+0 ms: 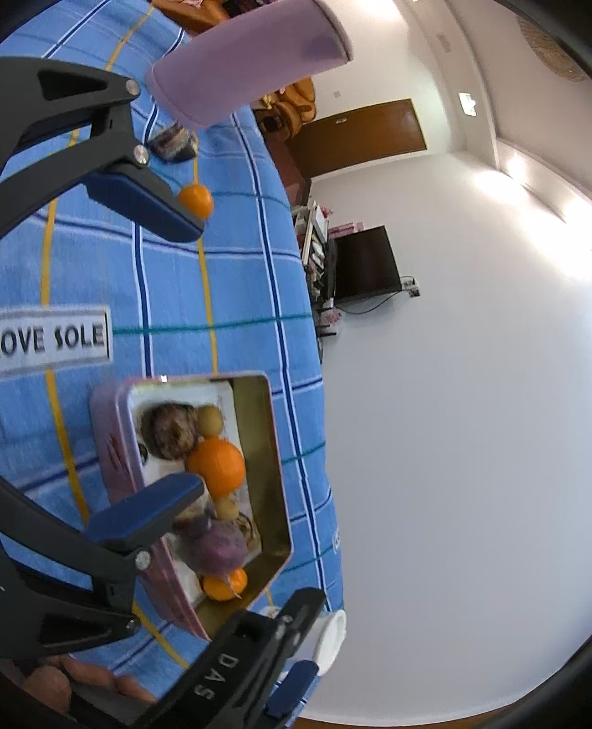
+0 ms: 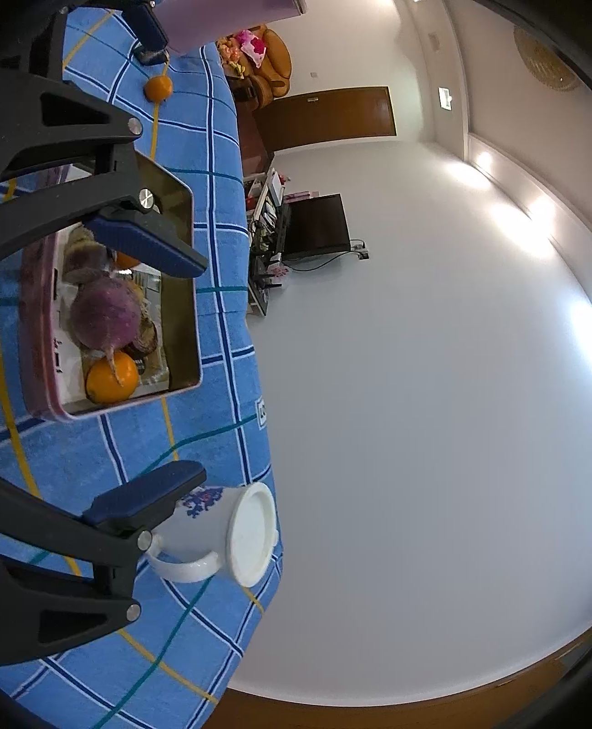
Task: Organize fruits
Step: 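Move both grippers back toward the last orange and brown cylinder by the kettle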
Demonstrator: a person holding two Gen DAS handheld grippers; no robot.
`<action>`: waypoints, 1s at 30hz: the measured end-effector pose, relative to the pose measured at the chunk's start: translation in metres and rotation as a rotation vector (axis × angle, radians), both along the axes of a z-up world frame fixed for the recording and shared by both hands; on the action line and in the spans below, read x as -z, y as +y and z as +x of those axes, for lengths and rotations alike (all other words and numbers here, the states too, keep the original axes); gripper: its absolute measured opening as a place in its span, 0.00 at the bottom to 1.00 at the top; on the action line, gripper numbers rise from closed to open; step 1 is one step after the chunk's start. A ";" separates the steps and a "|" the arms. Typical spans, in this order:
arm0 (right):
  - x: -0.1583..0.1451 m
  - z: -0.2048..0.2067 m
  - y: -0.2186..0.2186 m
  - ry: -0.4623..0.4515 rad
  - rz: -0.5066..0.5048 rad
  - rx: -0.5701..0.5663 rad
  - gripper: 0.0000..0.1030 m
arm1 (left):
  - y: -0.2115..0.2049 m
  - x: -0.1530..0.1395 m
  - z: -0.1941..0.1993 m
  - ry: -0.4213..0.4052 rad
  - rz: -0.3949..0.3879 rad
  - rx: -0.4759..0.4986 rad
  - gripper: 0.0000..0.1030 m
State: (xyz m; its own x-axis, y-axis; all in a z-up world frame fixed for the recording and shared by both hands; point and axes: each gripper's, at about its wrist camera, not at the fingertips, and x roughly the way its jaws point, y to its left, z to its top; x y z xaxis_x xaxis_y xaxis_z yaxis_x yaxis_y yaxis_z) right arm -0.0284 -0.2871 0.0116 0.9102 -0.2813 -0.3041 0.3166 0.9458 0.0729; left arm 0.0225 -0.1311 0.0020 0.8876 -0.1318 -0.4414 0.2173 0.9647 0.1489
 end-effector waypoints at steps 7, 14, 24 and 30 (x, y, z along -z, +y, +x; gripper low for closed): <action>0.004 0.008 0.015 0.031 0.049 -0.012 0.81 | 0.019 -0.002 -0.001 -0.040 0.053 -0.011 1.00; 0.010 0.024 0.033 0.060 0.123 -0.025 0.81 | 0.054 -0.004 0.010 -0.030 0.032 -0.058 1.00; 0.011 0.049 0.088 0.074 0.094 -0.104 0.81 | 0.102 -0.004 0.029 -0.017 0.018 -0.126 1.00; 0.013 0.066 0.123 0.086 0.093 -0.163 0.81 | 0.127 -0.005 0.040 -0.010 0.009 -0.165 1.00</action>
